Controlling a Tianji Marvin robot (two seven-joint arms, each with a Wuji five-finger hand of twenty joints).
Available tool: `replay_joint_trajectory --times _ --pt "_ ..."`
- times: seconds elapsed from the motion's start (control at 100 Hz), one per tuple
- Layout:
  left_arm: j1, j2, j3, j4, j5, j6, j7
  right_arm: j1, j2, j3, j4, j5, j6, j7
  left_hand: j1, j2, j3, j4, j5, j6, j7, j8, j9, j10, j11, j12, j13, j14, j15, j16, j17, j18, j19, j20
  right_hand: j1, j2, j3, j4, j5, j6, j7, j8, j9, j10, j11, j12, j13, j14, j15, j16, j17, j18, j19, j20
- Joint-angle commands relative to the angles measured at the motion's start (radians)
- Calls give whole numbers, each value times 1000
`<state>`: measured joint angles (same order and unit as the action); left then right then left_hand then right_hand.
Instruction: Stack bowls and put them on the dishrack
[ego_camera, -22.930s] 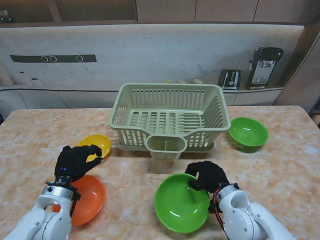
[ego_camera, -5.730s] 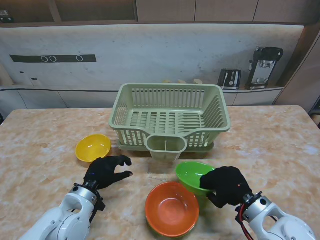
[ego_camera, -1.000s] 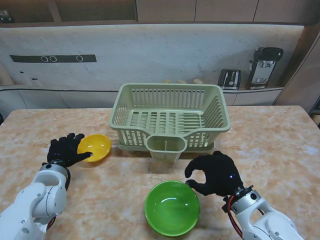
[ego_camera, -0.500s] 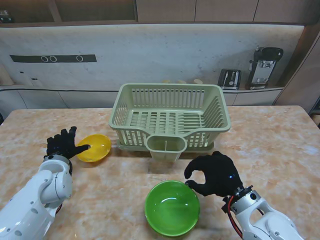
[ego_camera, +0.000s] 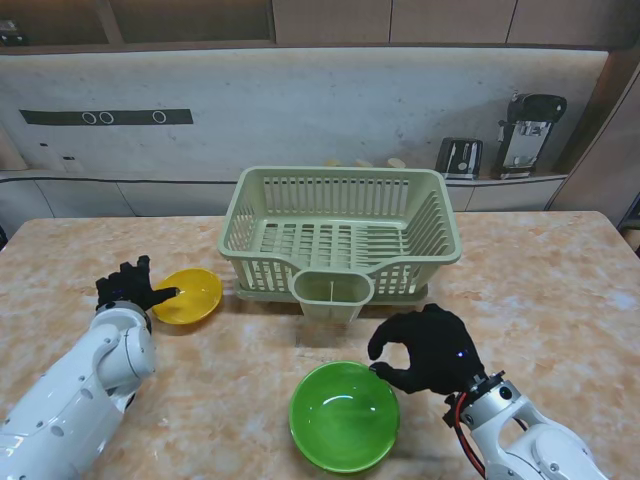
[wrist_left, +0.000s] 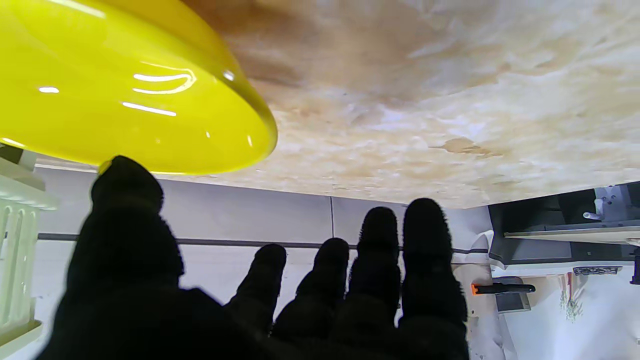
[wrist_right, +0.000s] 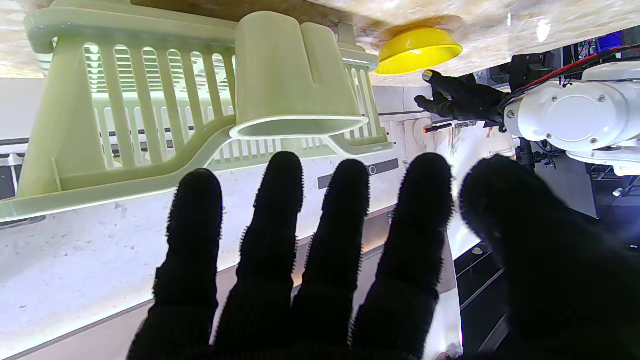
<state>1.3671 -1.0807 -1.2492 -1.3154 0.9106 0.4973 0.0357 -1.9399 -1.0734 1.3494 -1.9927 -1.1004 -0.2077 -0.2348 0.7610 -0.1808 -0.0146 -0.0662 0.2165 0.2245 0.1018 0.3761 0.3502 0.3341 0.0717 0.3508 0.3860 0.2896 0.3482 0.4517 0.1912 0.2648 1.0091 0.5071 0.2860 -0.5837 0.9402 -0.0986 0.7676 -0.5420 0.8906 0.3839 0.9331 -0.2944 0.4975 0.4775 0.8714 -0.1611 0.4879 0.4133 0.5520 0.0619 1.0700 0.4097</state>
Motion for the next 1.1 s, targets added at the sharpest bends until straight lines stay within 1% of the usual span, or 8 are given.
replay_joint_trajectory --times 0.0,0.16,0.47,0.6,0.85,0.94,0.99,1.09 --pt "-9 -4 3 9 1 10 -15 -7 -4 -4 -3 2 -5 15 9 39 1 42 -58 28 -23 13 -33 25 -13 0 -17 20 16 14 8 -15 21 15 2 -18 14 -22 10 -37 22 -2 28 -27 -12 16 4 -20 -10 16 -12 -15 9 -9" --pt "-39 -10 22 54 -29 32 0 0 -3 -8 2 9 -13 23 26 31 3 43 -57 26 -19 21 -21 20 -8 11 -5 18 37 24 19 -24 38 23 2 -16 13 -22 12 -37 23 -1 29 -28 -12 16 5 -20 -9 16 -12 -15 8 -9" --pt "-101 -15 85 144 -81 77 -5 1 -3 -10 0 12 -16 29 52 16 6 44 -35 36 -1 34 29 14 7 35 34 14 81 42 56 -42 74 36 3 -17 14 -22 18 -38 26 -1 33 -30 -10 18 8 -21 -7 17 -11 -15 10 -8" --pt "-117 -18 105 172 -97 90 -2 0 -3 -9 -1 12 -17 28 61 12 7 44 -33 39 7 40 43 10 10 45 43 12 92 47 63 -46 82 39 3 -17 14 -22 22 -37 28 -1 34 -29 -9 18 8 -22 -7 18 -11 -15 10 -8" --pt "-144 -30 132 218 -141 116 20 0 -2 -10 -2 11 -21 30 84 17 10 44 -31 38 26 52 58 3 24 66 62 8 115 57 78 -53 100 45 3 -16 14 -21 27 -39 30 -1 36 -31 -8 19 10 -24 -6 18 -11 -16 10 -8" --pt "-157 -38 142 241 -166 126 35 0 -2 -10 -3 9 -21 30 103 19 10 44 -28 38 44 60 61 -5 58 91 74 5 132 66 90 -59 115 50 3 -15 13 -21 28 -42 30 -2 37 -31 -8 19 11 -23 -6 18 -9 -16 10 -8" --pt "-164 -42 149 255 -177 131 44 0 -2 -10 -3 9 -21 30 117 24 11 44 -27 39 58 67 58 -12 95 108 86 2 144 72 100 -64 123 52 3 -15 13 -21 29 -39 31 -1 37 -32 -8 19 10 -23 -6 18 -9 -15 10 -8" --pt "-180 -53 163 284 -203 149 67 -1 -2 -9 -4 9 -20 31 157 31 12 44 -29 37 101 87 53 -24 207 128 117 1 176 86 131 -73 153 59 3 -15 13 -21 30 -42 31 -2 38 -33 -8 19 10 -22 -6 18 -9 -15 11 -8"
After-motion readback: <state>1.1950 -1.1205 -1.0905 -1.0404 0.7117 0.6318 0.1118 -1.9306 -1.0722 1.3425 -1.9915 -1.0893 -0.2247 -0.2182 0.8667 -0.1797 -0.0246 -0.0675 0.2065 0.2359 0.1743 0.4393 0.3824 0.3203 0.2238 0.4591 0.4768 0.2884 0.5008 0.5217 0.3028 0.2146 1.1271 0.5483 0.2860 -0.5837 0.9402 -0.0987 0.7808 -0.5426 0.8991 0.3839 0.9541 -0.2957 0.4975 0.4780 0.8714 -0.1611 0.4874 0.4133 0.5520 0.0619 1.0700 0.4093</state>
